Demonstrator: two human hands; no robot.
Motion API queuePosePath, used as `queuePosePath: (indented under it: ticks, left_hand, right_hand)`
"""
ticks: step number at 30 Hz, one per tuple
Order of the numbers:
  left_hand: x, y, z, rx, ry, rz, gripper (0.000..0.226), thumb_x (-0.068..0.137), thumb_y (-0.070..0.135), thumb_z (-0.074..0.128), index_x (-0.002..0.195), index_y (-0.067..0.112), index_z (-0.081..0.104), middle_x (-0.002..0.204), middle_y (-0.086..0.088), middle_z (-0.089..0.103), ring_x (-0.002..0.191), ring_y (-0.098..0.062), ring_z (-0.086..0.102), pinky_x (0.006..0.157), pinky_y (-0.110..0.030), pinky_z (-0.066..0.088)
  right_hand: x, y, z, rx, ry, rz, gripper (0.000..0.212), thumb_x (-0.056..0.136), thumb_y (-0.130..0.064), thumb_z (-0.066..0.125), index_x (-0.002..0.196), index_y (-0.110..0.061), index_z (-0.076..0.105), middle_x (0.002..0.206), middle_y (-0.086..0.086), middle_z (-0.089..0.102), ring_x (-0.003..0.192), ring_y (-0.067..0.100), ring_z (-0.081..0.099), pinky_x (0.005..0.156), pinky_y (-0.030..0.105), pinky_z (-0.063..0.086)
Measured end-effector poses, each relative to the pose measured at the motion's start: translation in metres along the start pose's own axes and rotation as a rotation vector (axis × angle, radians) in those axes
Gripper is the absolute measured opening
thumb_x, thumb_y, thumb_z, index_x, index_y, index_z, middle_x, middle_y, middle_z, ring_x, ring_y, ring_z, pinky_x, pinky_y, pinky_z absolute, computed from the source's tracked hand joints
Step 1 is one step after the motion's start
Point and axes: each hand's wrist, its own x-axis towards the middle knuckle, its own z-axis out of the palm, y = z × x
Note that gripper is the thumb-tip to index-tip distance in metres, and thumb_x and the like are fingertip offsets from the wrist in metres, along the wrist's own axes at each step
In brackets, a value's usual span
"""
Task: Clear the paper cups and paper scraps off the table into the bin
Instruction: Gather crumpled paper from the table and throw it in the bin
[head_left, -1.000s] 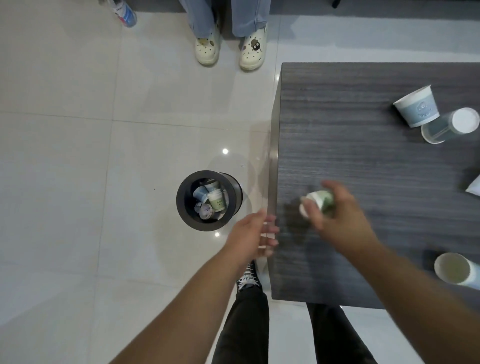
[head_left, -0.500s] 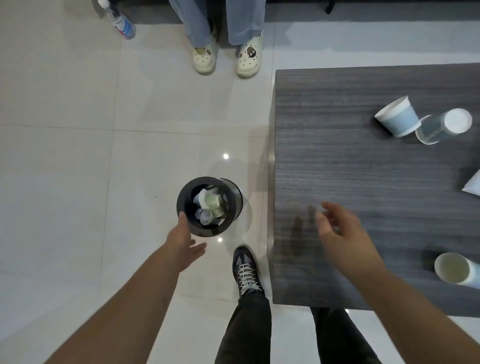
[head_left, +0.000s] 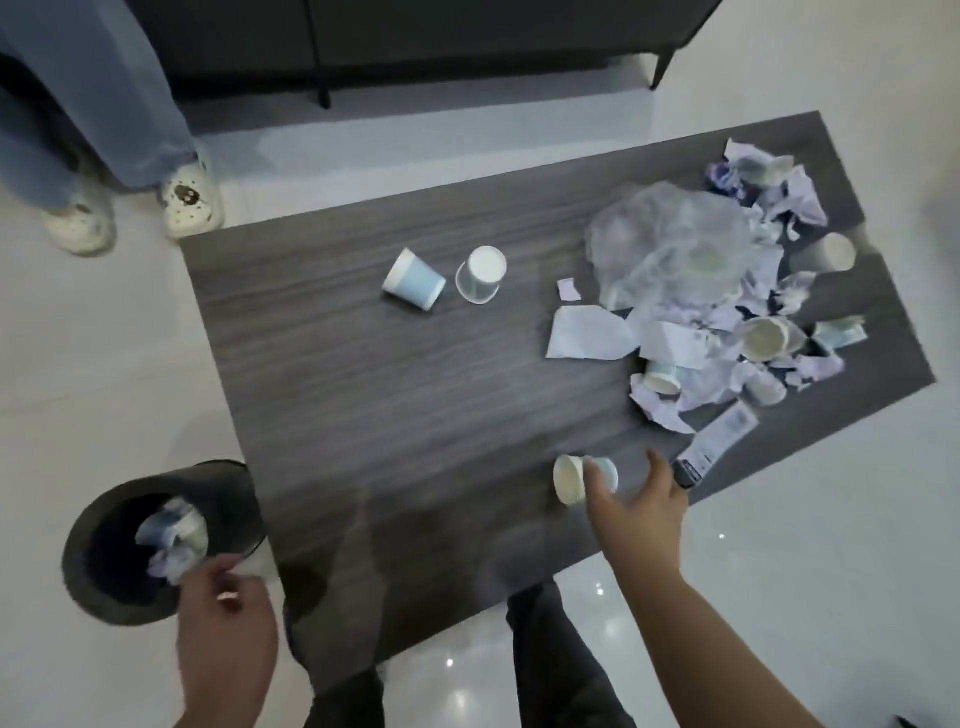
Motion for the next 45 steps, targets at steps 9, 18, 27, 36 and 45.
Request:
queuePosePath:
  ticks: [9,18,27,36,45]
  left_hand:
    - [-0.094,0.088,0.128,0.162,-0.414,0.484,0.040,0.091,0.011,0.079,0.126,0.028,0.071,0.118,0.000,0.066,0.090,-0.010,0.071,0.090,-0.039,0.060]
    - [-0.152,0.144,0.229,-0.008,-0.734,0.453,0.061,0.077,0.025,0.094,0.131,0.037,0.070,0.118,0.007,0.080,0.107,-0.015,0.078,0.090,-0.053,0.064]
    - [-0.117,0.179,0.242,0.080,-0.328,0.456,0.065,0.072,0.040,0.100,0.125,0.038,0.064,0.117,0.014,0.074,0.111,-0.014,0.070,0.098,-0.039,0.057]
    - [-0.083,0.179,0.244,0.141,-0.148,0.473,0.061,0.074,0.034,0.099,0.124,0.025,0.065,0.121,0.000,0.069,0.112,-0.027,0.066,0.096,-0.048,0.055]
    - [-0.089,0.166,0.237,0.081,-0.213,0.481,0.080,0.072,0.022,0.101,0.139,0.023,0.059,0.130,0.003,0.067,0.114,-0.017,0.067,0.097,-0.038,0.056]
  right_hand:
    - [0.048,0.008,0.037,-0.024,-0.370,0.017,0.068,0.084,-0.074,0.067,0.137,-0.033,0.058,0.136,0.003,0.052,0.108,0.025,0.063,0.098,0.040,0.055]
    - [0.076,0.009,-0.028,0.201,-0.819,0.001,0.073,0.079,-0.097,0.041,0.137,-0.056,0.058,0.130,-0.026,0.067,0.124,-0.001,0.060,0.107,0.029,0.045]
    - [0.214,0.035,-0.135,0.139,-0.128,-0.033,0.020,0.096,-0.026,0.058,0.108,-0.037,0.068,0.102,-0.012,0.068,0.087,0.008,0.069,0.075,0.034,0.062]
    - [0.270,0.023,-0.133,-0.110,-0.176,-0.274,0.062,0.091,-0.038,0.069,0.147,-0.030,0.044,0.132,0.003,0.050,0.102,0.023,0.064,0.091,0.045,0.057]
    - [0.287,-0.005,-0.136,-0.020,0.109,-0.144,0.063,0.075,-0.026,0.056,0.138,-0.027,0.055,0.140,0.005,0.050,0.132,0.031,0.047,0.113,0.050,0.039]
